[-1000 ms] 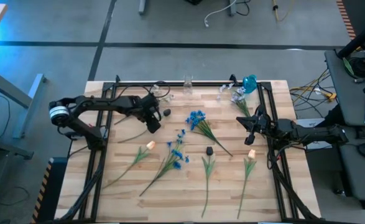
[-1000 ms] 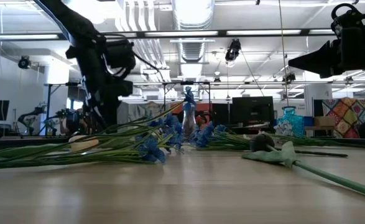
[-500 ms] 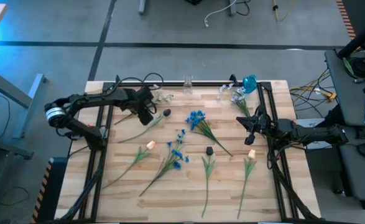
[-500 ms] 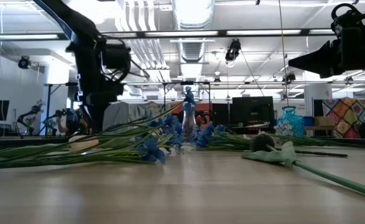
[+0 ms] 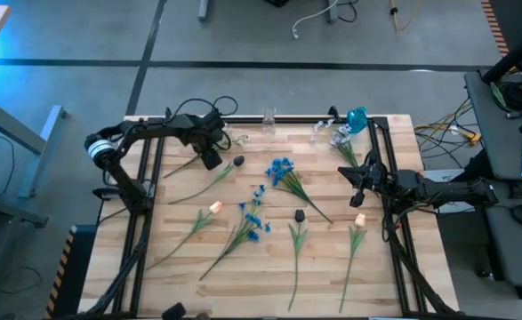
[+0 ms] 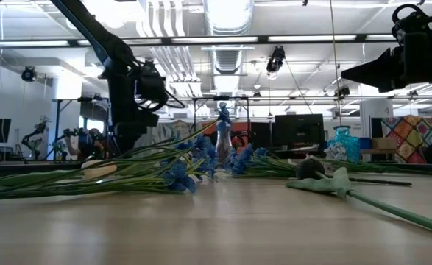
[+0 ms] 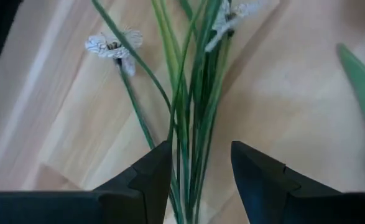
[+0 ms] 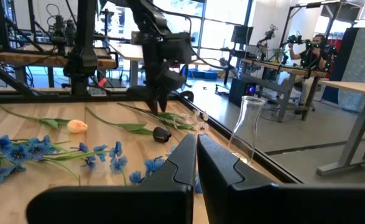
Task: Sort flowers into vase by color
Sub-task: Put the left white flowers into the blue vase
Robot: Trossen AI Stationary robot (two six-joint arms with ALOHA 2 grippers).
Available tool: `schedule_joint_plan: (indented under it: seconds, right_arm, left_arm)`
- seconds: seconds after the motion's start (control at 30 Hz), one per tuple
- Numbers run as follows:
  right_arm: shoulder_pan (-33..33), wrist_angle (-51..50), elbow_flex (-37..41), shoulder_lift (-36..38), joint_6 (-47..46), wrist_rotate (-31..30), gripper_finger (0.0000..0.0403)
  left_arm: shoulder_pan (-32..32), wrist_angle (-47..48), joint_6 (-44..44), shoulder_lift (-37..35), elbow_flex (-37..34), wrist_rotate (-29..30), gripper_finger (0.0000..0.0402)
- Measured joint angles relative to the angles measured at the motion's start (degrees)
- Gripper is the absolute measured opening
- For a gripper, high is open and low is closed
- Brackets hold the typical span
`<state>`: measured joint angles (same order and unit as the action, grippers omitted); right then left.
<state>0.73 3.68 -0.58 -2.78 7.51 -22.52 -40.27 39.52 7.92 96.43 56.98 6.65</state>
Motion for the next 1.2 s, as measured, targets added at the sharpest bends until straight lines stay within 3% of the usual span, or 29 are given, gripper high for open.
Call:
schedule_joint_plan:
  seconds: [0.3, 0.57, 0.83, 1.0, 1.2]
  right_arm:
    - [0.00, 0.00, 0.00, -0.01, 0.00, 0.00, 0.0009]
    - [0.00, 0.00, 0.00, -0.01, 0.00, 0.00, 0.0009]
    - [0.00, 0.00, 0.00, -0.01, 0.01, 0.00, 0.0009]
    - [0.00, 0.00, 0.00, 0.01, 0.00, 0.00, 0.0009]
    - [0.00, 0.00, 0.00, -0.01, 0.00, 0.00, 0.0009]
  left_arm:
    - [-3.75, 0.40, 3.67, 6.17, 1.78, -1.21, 0.0140]
    - [-4.68, -2.13, 5.02, 4.27, 1.19, -1.27, 0.0020]
    - [-3.95, -6.80, 1.72, -9.03, -0.49, -5.32, 0.0003]
    - [0.22, -17.04, -3.24, -20.06, -6.38, -9.41, 0.0002]
    - [11.17, -38.06, -7.96, -32.16, -18.08, -9.76, 0.0002]
